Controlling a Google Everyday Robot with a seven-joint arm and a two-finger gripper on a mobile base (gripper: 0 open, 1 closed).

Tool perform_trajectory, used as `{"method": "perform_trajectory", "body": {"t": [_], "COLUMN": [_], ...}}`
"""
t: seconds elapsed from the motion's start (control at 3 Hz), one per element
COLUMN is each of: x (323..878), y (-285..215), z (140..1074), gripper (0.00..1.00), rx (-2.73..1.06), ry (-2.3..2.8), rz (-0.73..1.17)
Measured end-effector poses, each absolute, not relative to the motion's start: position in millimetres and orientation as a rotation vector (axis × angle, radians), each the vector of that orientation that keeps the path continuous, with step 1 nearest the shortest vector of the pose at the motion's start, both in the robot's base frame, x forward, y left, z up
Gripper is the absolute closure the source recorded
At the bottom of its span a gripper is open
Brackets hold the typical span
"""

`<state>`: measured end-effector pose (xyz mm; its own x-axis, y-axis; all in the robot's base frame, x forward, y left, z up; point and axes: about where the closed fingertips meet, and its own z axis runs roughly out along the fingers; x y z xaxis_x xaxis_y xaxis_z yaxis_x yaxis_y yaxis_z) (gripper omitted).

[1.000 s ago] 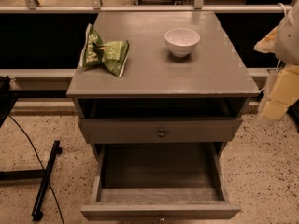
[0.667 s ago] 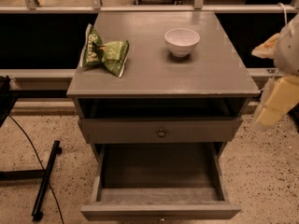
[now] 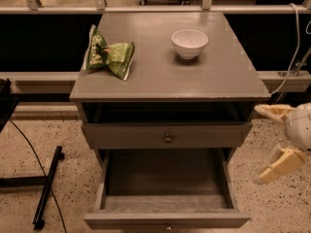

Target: Close middle drawer

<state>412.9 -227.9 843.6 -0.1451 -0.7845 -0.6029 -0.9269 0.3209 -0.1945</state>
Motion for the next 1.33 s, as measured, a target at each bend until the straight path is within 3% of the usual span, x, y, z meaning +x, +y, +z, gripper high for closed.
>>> {"method": "perform_trajectory", "body": {"t": [0.33,1.33], "x": [411.1,431.1], "y": [-228.9,-161.1], "z": [839.9,714.9], "gripper": [0.00,0.00], "rx": [-1.496,-1.382], "ry": [1.951,1.593], "rz": [0.324,0.592]}}
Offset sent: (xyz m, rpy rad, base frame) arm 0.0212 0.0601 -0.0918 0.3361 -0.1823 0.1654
